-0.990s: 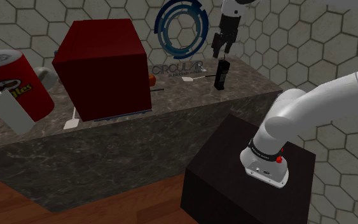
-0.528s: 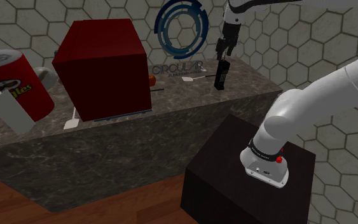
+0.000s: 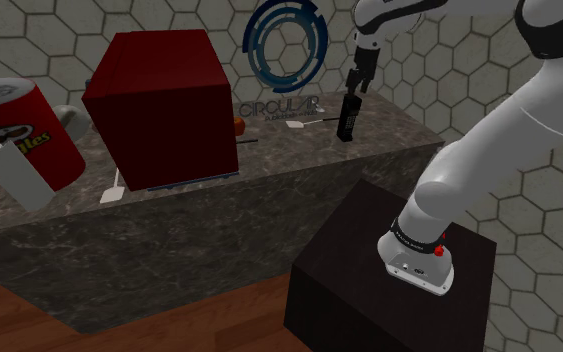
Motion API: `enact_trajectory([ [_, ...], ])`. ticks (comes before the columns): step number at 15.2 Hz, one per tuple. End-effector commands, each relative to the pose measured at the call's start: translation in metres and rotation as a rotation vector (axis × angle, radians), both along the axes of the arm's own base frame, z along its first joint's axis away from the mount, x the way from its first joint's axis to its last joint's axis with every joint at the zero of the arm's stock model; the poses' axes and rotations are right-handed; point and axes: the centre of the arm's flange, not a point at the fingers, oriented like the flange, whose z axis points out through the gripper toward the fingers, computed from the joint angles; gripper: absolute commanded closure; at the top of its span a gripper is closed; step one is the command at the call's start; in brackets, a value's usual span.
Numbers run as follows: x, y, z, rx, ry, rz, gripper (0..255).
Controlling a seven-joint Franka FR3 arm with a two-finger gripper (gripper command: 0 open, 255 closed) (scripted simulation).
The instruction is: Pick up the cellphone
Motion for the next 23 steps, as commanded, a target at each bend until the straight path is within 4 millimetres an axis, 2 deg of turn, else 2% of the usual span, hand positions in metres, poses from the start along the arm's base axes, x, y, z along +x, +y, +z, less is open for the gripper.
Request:
enact_trajectory([
  [1, 0.007, -0.023, -0.012, 0.002, 0.008, 0.005, 0],
  [5, 0.018, -0.069, -0.037, 0.009, 0.022, 0.013, 0],
  [6, 0.018, -0.070, -0.038, 0.009, 0.022, 0.014, 0],
  [13, 0.018, -0.070, -0.078, 0.009, 0.022, 0.014, 0],
  [15, 0.018, -0.070, -0.078, 0.009, 0.022, 0.013, 0],
  [16, 0.017, -0.070, -0.078, 0.009, 0.022, 0.013, 255],
  [23, 0.018, -0.070, -0.078, 0.009, 0.023, 0.014, 255],
])
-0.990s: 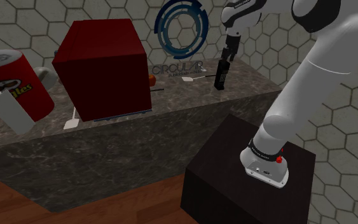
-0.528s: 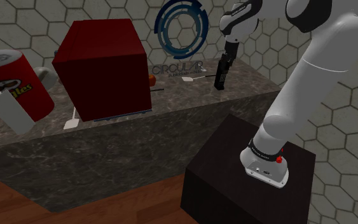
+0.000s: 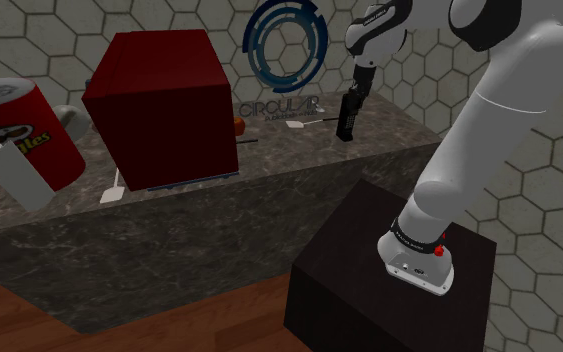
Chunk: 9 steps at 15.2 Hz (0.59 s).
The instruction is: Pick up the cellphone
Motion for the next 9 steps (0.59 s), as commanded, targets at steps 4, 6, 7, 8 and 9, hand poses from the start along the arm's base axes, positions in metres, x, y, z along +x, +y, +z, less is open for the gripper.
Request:
enact_trajectory([
  [4, 0.000, 0.001, 0.010, 0.001, 0.002, 0.000, 255],
  [6, 0.000, 0.001, 0.020, 0.001, 0.002, 0.000, 255],
  [7, 0.000, 0.001, 0.026, 0.001, 0.002, 0.000, 255],
  [8, 0.000, 0.001, 0.031, 0.001, 0.002, 0.000, 255],
  [9, 0.000, 0.001, 0.036, 0.001, 0.002, 0.000, 255],
])
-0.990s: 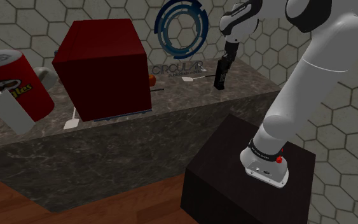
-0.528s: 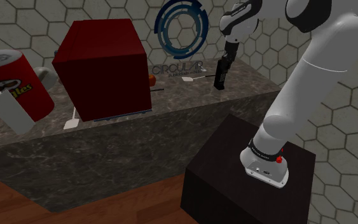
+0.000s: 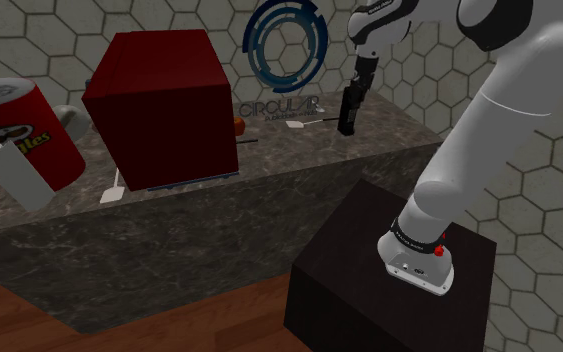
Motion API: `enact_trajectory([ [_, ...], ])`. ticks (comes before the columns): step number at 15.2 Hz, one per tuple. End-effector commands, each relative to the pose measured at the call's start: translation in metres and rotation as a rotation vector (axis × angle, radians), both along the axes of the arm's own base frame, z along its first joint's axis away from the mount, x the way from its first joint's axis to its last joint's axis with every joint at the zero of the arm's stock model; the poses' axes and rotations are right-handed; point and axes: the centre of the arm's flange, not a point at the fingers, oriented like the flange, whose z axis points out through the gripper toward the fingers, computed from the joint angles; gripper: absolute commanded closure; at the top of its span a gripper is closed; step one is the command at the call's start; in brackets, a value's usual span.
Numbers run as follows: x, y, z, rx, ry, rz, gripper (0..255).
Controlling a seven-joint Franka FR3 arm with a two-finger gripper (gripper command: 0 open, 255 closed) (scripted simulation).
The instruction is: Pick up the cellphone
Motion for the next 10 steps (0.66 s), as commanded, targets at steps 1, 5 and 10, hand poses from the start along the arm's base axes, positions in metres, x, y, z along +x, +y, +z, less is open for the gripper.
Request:
enact_trajectory([
  [1, 0.000, 0.000, 0.010, 0.000, 0.000, 0.000, 255],
  [5, 0.000, 0.000, 0.031, 0.000, 0.000, 0.000, 255],
  [10, 0.000, 0.000, 0.048, 0.000, 0.000, 0.000, 255],
])
